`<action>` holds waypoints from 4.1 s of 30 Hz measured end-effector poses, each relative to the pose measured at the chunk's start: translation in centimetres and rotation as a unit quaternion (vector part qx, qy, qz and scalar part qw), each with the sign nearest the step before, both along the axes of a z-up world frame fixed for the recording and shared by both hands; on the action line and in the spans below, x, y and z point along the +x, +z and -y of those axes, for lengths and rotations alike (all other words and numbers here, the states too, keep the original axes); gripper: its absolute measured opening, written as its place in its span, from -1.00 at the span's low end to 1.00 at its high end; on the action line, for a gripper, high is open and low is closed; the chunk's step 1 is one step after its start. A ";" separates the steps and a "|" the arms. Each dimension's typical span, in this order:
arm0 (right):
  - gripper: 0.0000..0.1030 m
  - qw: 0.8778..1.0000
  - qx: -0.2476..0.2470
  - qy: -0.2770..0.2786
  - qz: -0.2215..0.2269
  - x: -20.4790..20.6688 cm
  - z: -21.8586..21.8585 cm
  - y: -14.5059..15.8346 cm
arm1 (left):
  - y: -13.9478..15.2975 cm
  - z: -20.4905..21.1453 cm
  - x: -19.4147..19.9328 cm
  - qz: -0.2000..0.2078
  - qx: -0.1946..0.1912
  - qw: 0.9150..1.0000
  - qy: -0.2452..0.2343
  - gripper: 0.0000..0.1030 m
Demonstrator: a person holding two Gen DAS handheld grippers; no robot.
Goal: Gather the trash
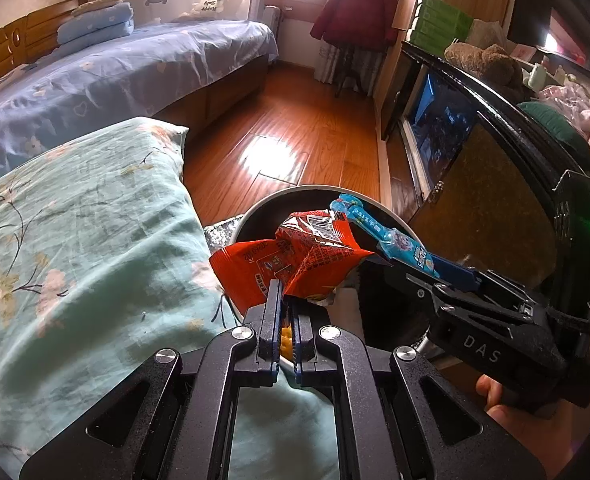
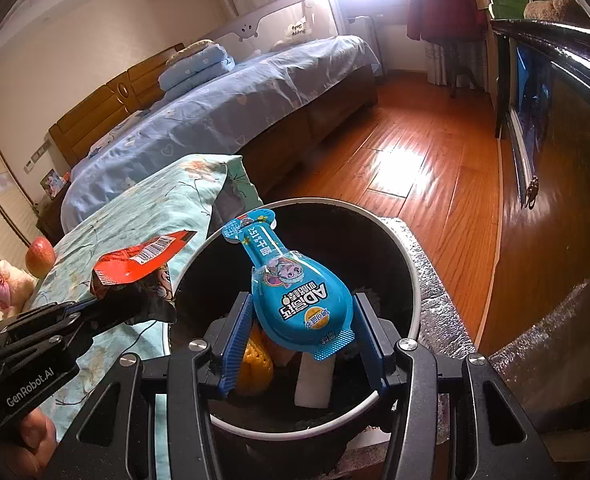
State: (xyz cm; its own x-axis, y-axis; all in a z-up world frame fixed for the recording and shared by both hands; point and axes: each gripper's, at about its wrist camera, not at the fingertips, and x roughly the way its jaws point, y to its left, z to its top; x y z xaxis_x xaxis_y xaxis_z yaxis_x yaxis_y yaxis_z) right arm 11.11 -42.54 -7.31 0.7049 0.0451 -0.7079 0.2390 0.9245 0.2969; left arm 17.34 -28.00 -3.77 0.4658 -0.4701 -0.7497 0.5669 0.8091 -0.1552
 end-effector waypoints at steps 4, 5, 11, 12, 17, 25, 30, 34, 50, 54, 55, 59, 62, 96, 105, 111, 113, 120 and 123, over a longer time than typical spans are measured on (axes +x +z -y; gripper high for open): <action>-0.02 1.000 0.000 0.000 -0.001 0.1 0.1 -0.1 | -0.1 0.2 0.2 -0.002 0.002 1.000 0.000 -0.93; -0.02 1.000 0.000 0.000 -0.001 0.1 0.1 -0.1 | -0.1 0.2 0.2 -0.002 0.002 1.000 0.000 -0.93; -0.02 1.000 0.000 0.000 0.000 0.3 0.3 -0.1 | -0.3 0.4 0.2 -0.003 0.004 1.000 -0.001 -0.93; -0.01 1.000 0.001 0.001 -0.001 0.3 0.3 -0.1 | -0.3 0.4 0.3 -0.003 0.004 1.000 -0.001 -0.93; -0.01 1.000 0.000 0.001 -0.001 0.3 0.3 -0.1 | -0.3 0.4 0.3 -0.003 0.004 1.000 -0.001 -0.93; -0.01 1.000 0.001 0.001 -0.001 0.4 0.3 0.0 | -0.4 0.6 0.4 -0.004 0.007 1.000 0.001 -0.93; -0.01 1.000 0.002 0.001 -0.002 0.4 0.3 0.0 | -0.4 0.5 0.5 -0.004 0.007 1.000 0.001 -0.93; -0.01 1.000 0.003 0.001 -0.002 0.5 0.3 0.0 | -0.3 0.4 0.4 -0.004 0.007 1.000 0.002 -0.93; 0.17 1.000 0.017 -0.010 0.006 -0.5 0.3 0.7 | 1.0 -2.8 -0.9 0.009 -0.003 1.000 0.025 -0.23; 0.31 0.999 0.025 -0.011 0.018 -1.4 -0.3 1.5 | 1.5 -5.0 -2.0 0.011 -0.016 0.999 0.039 -0.13; 0.36 0.999 0.028 -0.010 0.020 -1.5 -0.5 1.6 | 1.7 -5.6 -2.3 0.013 -0.021 0.999 0.042 -0.09; 0.54 0.999 0.032 0.002 0.035 -2.6 -2.2 2.7 | 2.6 -9.1 -4.2 0.030 -0.039 0.996 0.069 0.11; 0.64 0.998 0.033 0.012 0.052 -3.6 -3.9 3.6 | 2.8 -11.5 -5.4 0.044 -0.041 0.994 0.090 0.19; 1.00 0.980 -0.062 0.064 0.178 -10.6 -16.6 7.6 | 5.1 -25.5 -15.9 0.207 -0.036 0.944 0.255 0.98; 1.00 0.978 -0.076 0.073 0.182 -10.8 -17.7 7.2 | 5.3 -25.3 -16.8 0.229 -0.024 0.938 0.258 0.98; 1.00 0.974 -0.091 0.073 0.196 -11.3 -18.2 7.6 | 5.4 -25.0 -17.1 0.234 -0.018 0.937 0.259 0.98; 1.00 0.974 -0.090 0.073 0.196 -11.3 -18.2 7.5 | 5.5 -25.1 -17.2 0.234 -0.019 0.937 0.260 0.98; 1.00 0.974 -0.090 0.073 0.195 -11.3 -18.2 7.5 | 5.6 -25.1 -17.2 0.234 -0.018 0.937 0.260 0.98; 1.00 0.974 -0.090 0.073 0.196 -11.3 -18.2 7.5 | 5.6 -25.1 -17.3 0.235 -0.020 0.937 0.259 0.98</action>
